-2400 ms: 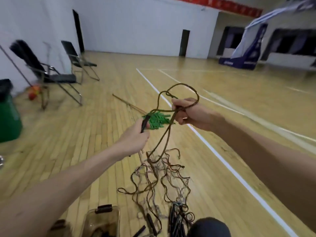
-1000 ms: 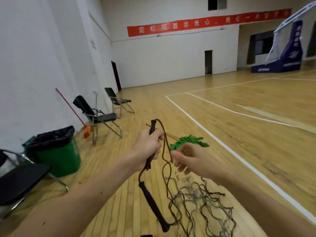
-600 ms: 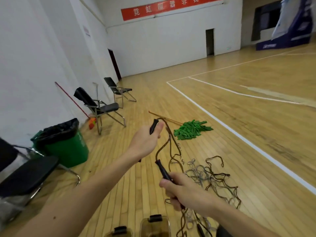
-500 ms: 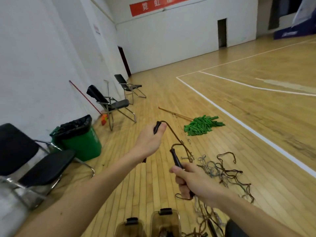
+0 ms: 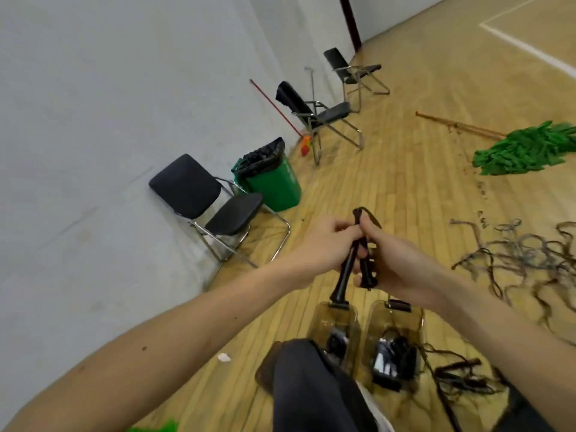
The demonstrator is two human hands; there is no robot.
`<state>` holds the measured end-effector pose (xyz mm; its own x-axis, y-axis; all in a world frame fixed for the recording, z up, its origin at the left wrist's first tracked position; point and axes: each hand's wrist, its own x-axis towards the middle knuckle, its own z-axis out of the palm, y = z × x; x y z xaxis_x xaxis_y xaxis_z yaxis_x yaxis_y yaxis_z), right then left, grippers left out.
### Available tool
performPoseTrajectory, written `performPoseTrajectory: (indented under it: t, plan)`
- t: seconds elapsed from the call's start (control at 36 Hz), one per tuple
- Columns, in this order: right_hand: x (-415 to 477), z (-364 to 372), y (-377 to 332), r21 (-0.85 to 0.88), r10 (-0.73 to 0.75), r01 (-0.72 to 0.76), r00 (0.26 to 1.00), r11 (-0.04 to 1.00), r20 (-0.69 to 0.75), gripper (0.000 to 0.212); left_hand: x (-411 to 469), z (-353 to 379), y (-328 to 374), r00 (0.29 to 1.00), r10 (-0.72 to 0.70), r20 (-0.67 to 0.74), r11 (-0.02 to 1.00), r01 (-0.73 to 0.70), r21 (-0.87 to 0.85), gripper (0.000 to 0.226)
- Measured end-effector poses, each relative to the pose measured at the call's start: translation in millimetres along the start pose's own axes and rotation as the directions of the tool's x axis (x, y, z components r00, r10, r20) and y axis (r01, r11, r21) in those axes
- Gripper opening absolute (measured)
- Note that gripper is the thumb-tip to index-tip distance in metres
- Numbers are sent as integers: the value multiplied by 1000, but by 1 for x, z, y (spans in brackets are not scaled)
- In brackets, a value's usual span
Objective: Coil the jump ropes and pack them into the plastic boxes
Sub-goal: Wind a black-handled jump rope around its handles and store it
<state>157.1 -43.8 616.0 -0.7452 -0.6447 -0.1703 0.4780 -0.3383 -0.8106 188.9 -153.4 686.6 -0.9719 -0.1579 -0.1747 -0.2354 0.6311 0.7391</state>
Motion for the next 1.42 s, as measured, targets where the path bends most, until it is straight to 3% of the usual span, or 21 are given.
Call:
performPoseTrajectory:
  t: [0.14, 0.22, 0.33, 0.53, 0.58, 0.64, 0.72, 0.83, 0.94, 1.06, 1.14, 1.25, 1.42]
  plan:
    - [-13, -29, 12, 65, 77, -70, 991, 995, -105, 50, 7, 42, -11, 972, 234, -37, 919, -208, 335, 29]
    - [-26, -46, 10, 79, 64, -50, 981, 996, -185, 47, 19, 68, -12, 951, 309, 7, 878, -288, 382, 28]
    - [-42, -55, -1, 24, 11, -4, 955, 1000, -296, 48, 27, 89, -9, 909, 411, 66, 861, -411, 300, 30]
    - [-58, -58, -24, -99, -139, 108, 902, 989, -409, 49, 32, 109, 3, 851, 526, 16, 850, -524, -61, 35]
    - [-61, -55, -30, -93, -161, 134, 897, 987, -412, 47, 29, 109, 8, 860, 510, -40, 832, -504, -234, 33]
    - [-64, -54, -36, -61, -162, 150, 909, 987, -384, 39, 30, 104, 12, 867, 485, -115, 820, -497, -283, 29]
    - [-73, -51, -41, -77, -102, 84, 957, 994, -271, 27, 43, 86, 10, 781, 590, -205, 769, -621, -150, 31]
    - [-82, -39, -44, -202, 26, -52, 991, 978, -130, 23, 59, 61, 3, 638, 769, -43, 637, -770, -36, 39]
    - [-84, -28, -43, -232, 115, -129, 991, 964, -74, 17, 62, 49, -3, 593, 776, 216, 625, -770, -129, 44]
    - [-84, -21, -38, -224, 165, -170, 985, 960, -42, 19, 65, 45, -12, 552, 824, 130, 566, -813, -137, 53]
    - [-82, -20, -33, -249, 198, -190, 980, 950, 7, 20, 65, 44, -17, 561, 826, 50, 561, -810, -173, 61]
    - [-84, -23, -28, -298, 190, -167, 981, 940, 49, 21, 64, 41, -17, 660, 751, 12, 625, -706, -334, 78]
    - [-84, -29, -27, -294, 199, -170, 977, 940, 72, 17, 55, 46, -20, 807, 588, 44, 737, -514, -439, 63]
